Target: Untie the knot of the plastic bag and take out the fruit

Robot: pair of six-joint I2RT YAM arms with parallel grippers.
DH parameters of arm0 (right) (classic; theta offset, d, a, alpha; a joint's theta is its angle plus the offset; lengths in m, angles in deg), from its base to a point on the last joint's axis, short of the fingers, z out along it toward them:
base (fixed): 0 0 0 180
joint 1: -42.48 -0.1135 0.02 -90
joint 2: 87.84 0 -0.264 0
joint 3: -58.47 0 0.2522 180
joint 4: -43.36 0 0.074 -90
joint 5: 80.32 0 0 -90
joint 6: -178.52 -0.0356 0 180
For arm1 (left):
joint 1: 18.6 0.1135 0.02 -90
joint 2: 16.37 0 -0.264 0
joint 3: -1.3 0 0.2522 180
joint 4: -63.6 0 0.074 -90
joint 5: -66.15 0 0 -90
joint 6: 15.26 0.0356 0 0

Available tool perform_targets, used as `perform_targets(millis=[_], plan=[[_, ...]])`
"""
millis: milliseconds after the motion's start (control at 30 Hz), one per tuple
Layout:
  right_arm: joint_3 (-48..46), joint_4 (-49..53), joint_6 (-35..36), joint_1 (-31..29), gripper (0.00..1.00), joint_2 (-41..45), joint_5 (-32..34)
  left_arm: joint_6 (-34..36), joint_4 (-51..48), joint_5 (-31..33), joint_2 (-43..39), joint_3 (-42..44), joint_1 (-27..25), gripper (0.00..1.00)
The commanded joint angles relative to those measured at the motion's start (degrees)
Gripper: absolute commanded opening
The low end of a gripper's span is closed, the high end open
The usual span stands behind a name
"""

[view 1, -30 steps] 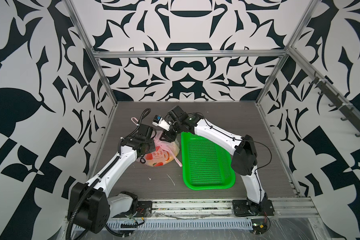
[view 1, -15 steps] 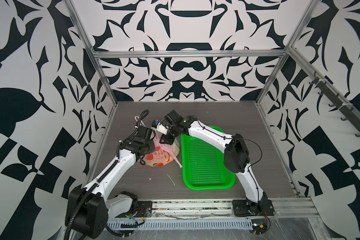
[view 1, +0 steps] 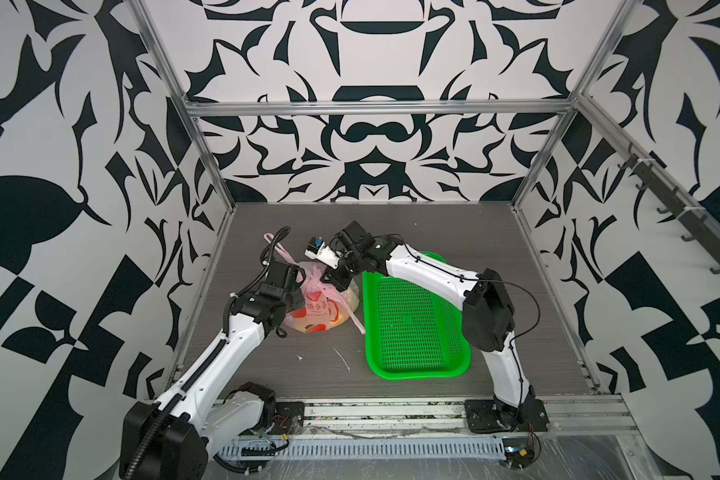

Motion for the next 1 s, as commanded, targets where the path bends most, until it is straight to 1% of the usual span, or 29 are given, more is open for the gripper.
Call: perform_targets(millis=[0, 100, 167, 233, 333, 400, 433, 533, 633, 767, 967], plan=[[-0.9, -4.1, -2.3, 1.3, 0.0, 4.0, -2.5, -1.3, -0.7, 2.2, -1.9, 1.2, 0.0, 0.0], [-0.2, -3.0, -2.2, 1.3, 0.0, 3.6, -4.0, 1.1, 0.2, -0.1, -2.2, 0.4, 0.0, 0.0], [-0.1, -2.7, -2.2, 1.3, 0.0, 3.3, -4.6, 3.5, -0.1, -1.6, -1.8, -1.1, -0.1, 0.13], [0.0, -2.8, -2.1, 1.3, 0.0, 3.2, -4.9, 6.5, -0.7, -4.3, -1.2, -3.0, -0.1, 0.3], [0.0, -2.7, -1.9, 1.3, 0.0, 3.1, -5.2, 9.9, -3.1, -7.0, 0.3, -6.3, -0.1, 0.53], [0.2, -2.6, -1.7, 1.3, 0.0, 3.1, -5.7, 11.7, -5.5, -7.6, 1.9, -8.7, -0.1, 0.65], [0.3, -2.5, -1.5, 1.3, 0.0, 3.0, -5.9, 12.4, -7.0, -7.6, 2.9, -10.0, -0.1, 0.69], [0.8, -2.0, -1.2, 1.3, 0.0, 2.7, -6.5, 13.5, -10.0, -5.8, 6.3, -13.6, -0.5, 0.75], [0.8, -2.0, -0.8, 1.4, 0.0, 2.6, -7.0, 15.2, -14.5, -3.0, 10.2, -17.4, -1.7, 0.79], [0.7, -2.0, -0.4, 1.3, 0.0, 2.7, -7.3, 17.6, -17.4, -2.1, 13.8, -20.4, -2.1, 0.84], [-0.3, -2.9, -0.5, 1.3, 0.0, 3.2, -8.0, 19.8, -16.8, 0.2, 18.0, -22.1, -2.1, 0.84]])
